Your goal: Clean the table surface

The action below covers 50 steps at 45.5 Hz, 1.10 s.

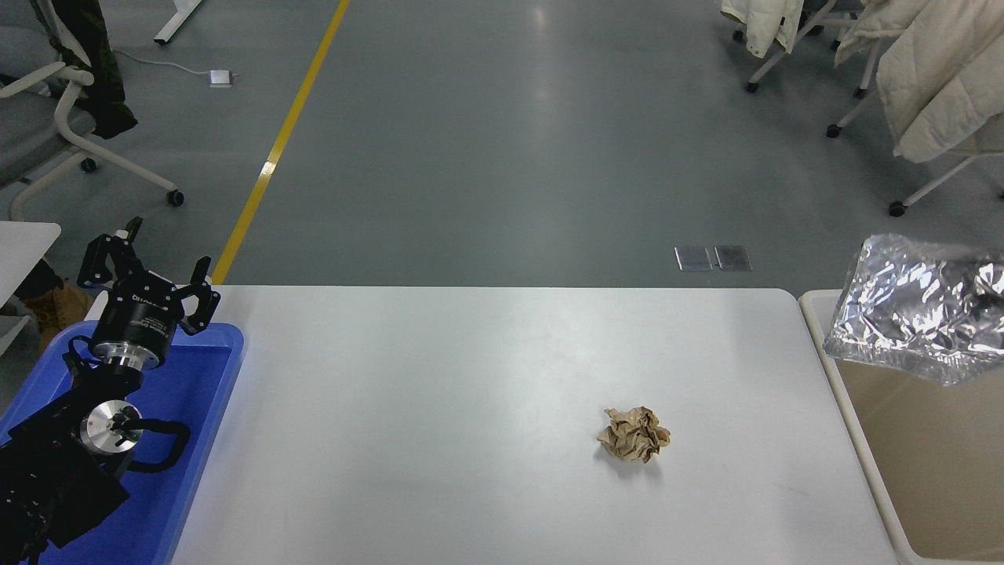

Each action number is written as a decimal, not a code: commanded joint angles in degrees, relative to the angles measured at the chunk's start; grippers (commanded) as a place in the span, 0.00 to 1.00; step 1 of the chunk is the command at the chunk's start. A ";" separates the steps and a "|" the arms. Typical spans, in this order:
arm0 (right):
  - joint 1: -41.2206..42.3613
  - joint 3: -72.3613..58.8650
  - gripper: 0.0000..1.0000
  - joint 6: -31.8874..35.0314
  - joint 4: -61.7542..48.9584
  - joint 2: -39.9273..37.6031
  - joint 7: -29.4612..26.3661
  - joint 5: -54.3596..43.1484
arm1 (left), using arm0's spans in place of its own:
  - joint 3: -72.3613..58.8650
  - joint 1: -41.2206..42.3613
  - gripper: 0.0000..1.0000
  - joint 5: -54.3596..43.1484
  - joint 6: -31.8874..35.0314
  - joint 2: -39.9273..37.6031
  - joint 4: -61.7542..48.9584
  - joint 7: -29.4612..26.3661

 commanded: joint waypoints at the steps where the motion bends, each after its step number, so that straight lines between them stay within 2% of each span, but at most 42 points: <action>1: 2.23 0.00 0.00 2.09 -0.15 -0.84 0.09 -0.53 | -0.06 0.00 1.00 0.00 0.00 0.00 -0.04 0.00; 10: -0.49 0.09 0.00 1.04 -0.94 -0.14 -0.26 -0.53 | 0.03 0.00 1.00 0.00 0.00 0.00 -0.04 0.00; 14: -3.38 0.26 0.00 -0.98 -4.88 0.82 -0.44 -0.09 | 0.03 0.09 1.00 0.00 0.00 0.00 0.04 0.00; 23: -16.21 1.32 0.00 -6.61 -20.87 11.10 -0.18 6.84 | 0.03 0.09 1.00 0.00 0.00 0.00 0.04 0.00; 39: -37.75 1.32 0.00 -9.34 -54.19 31.40 -0.53 27.59 | 0.03 0.09 1.00 0.00 0.00 0.00 0.04 0.00; 50: -47.16 1.41 0.00 -12.76 -65.71 41.07 -1.23 35.68 | 0.03 0.09 1.00 0.00 0.00 0.00 0.04 0.00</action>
